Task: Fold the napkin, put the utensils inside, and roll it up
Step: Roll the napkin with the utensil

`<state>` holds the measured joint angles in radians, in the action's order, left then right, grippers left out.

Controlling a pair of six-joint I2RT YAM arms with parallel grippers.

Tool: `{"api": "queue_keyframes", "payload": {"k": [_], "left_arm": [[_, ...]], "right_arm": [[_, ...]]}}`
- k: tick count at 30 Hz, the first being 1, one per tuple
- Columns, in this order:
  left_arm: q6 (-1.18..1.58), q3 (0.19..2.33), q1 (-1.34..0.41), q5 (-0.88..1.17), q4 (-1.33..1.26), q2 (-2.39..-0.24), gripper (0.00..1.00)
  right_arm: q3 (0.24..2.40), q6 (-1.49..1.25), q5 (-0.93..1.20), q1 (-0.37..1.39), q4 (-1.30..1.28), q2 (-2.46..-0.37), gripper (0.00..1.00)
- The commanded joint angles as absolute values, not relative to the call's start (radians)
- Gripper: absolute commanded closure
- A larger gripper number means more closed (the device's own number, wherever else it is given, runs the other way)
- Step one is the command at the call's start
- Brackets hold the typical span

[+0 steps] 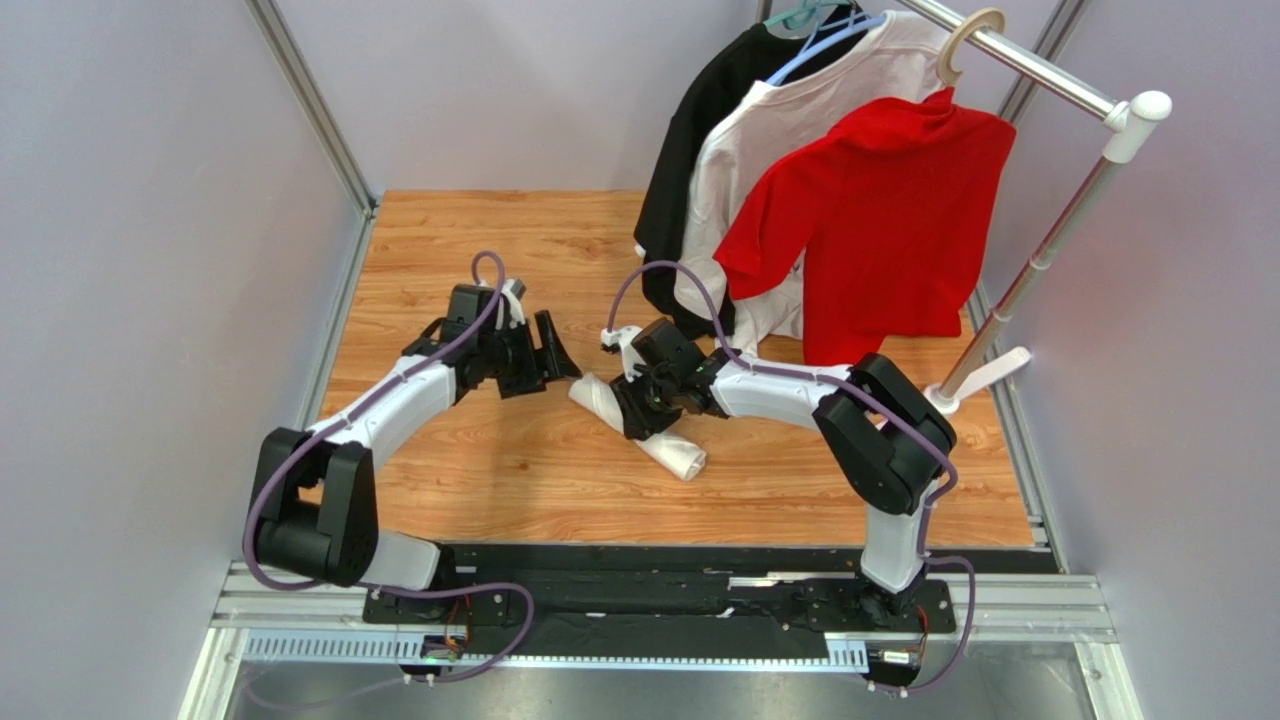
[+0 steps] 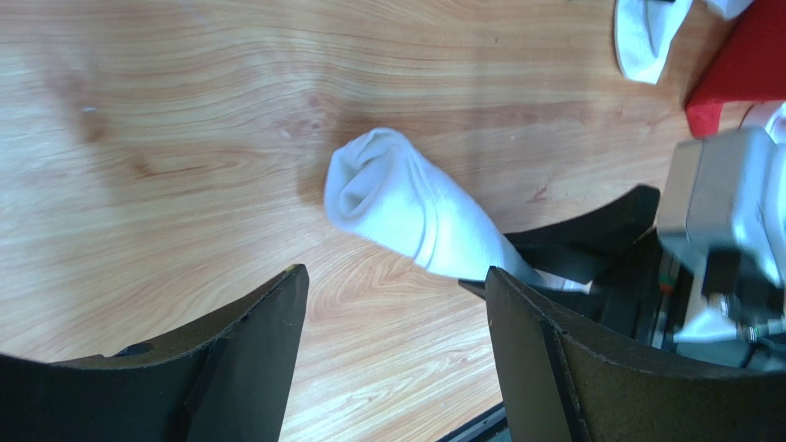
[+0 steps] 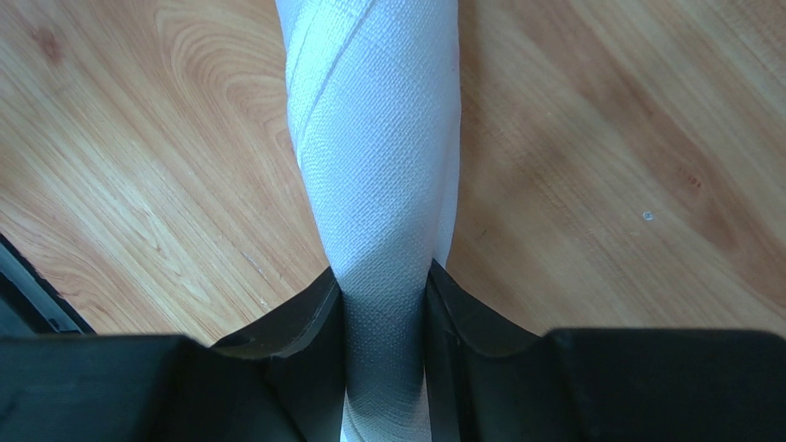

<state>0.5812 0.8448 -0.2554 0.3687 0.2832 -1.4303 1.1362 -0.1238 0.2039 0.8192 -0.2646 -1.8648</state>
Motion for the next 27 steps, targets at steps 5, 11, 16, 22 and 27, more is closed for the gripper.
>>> {"api": "queue_keyframes", "payload": {"k": [5, 11, 16, 22, 27], "left_arm": [[0.569, 0.848, -0.195, 0.339, 0.419, -1.195, 0.21], [0.509, 0.891, -0.189, 0.341, 0.541, -1.054, 0.20], [0.468, 0.902, -0.181, 0.331, 0.572, -0.985, 0.20], [0.416, 0.904, -0.167, 0.328, 0.592, -0.960, 0.20], [0.402, 0.899, -0.158, 0.330, 0.598, -0.943, 0.20]], "right_arm": [[1.213, -0.207, 0.276, 0.782, -0.276, -1.980, 0.65], [1.276, -0.236, 0.295, 0.764, -0.262, -2.035, 0.65], [1.325, -0.239, 0.290, 0.746, -0.261, -2.074, 0.63], [1.350, -0.242, 0.276, 0.741, -0.278, -2.085, 0.55], [1.344, -0.232, 0.279, 0.744, -0.294, -2.053, 0.41]]}}
